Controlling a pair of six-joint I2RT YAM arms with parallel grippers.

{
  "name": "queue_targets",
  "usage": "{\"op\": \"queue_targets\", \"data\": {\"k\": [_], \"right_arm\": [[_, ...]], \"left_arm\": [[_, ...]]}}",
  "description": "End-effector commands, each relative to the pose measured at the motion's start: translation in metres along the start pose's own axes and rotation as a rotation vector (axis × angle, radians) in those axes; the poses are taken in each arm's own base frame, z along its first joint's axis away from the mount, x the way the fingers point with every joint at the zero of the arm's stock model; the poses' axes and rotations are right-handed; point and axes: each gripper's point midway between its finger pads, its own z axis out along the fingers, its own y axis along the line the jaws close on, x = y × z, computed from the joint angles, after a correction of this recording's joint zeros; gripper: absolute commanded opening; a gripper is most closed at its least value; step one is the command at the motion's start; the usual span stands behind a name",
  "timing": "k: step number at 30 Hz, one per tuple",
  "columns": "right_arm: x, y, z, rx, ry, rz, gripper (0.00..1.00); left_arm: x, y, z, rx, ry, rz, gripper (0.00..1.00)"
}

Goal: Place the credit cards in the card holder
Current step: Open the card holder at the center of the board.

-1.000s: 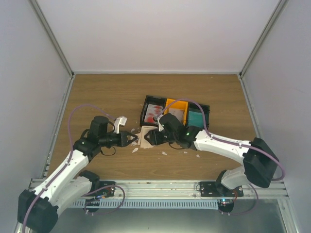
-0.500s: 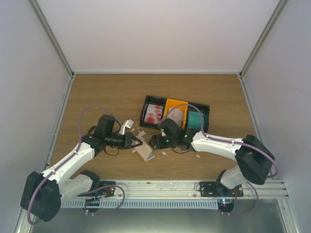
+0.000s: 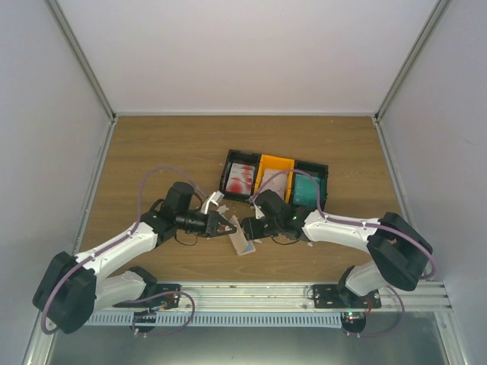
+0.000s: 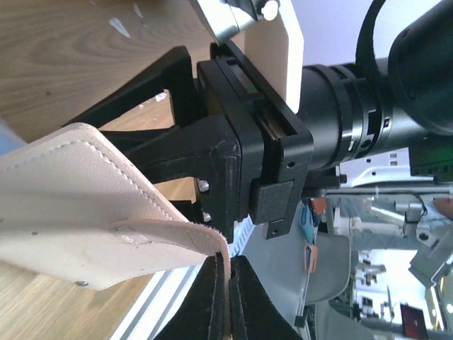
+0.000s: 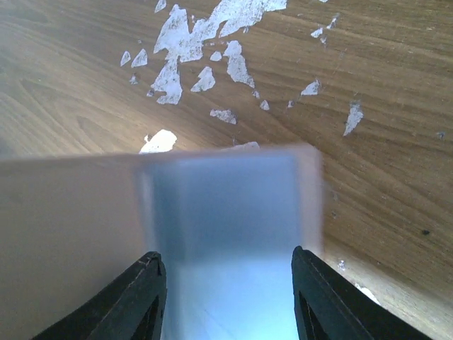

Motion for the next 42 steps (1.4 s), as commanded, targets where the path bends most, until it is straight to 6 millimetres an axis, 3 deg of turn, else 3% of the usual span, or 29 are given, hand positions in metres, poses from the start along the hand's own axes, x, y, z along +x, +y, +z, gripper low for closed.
{"op": "queue_targets", "data": {"k": [1,5,11,19,24,30,34,38,42], "right_arm": [[-0.007,0.007,-0.011,-0.056,-0.04,0.0,0.49],[-0.005,-0.001,-0.017,-0.038,-0.051,0.013,0.46],[0.0,-0.001,-0.01,-0.045,-0.011,0.017,0.4],[0.008,0.019,-0.004,-0.128,0.055,-0.023,0.32],[0.015,0.034,0.01,-0.098,0.102,-0.123,0.38],[0.012,0.041,0.034,0.019,0.122,-0.168,0.47],[0.016,0.035,0.048,0.095,0.156,-0.159,0.47],[0.024,0.021,0.055,0.157,0.183,-0.114,0.47],[0.027,0.012,0.06,0.198,0.198,-0.085,0.48]], "left_arm": [[-0.008,-0.031,0.019,0.091,0.014,0.12,0.0],[-0.008,-0.031,0.033,0.086,0.041,0.134,0.0],[-0.005,0.005,0.033,-0.078,0.03,0.114,0.0],[0.014,0.041,0.015,-0.259,0.014,0.09,0.0],[0.021,0.059,-0.001,-0.366,-0.016,0.06,0.0],[0.021,0.081,-0.023,-0.542,-0.053,0.01,0.1],[0.015,0.091,-0.039,-0.657,-0.104,-0.049,0.3],[-0.002,0.068,-0.048,-0.617,-0.204,-0.033,0.35],[-0.005,0.046,-0.041,-0.493,-0.221,-0.007,0.37]]}}
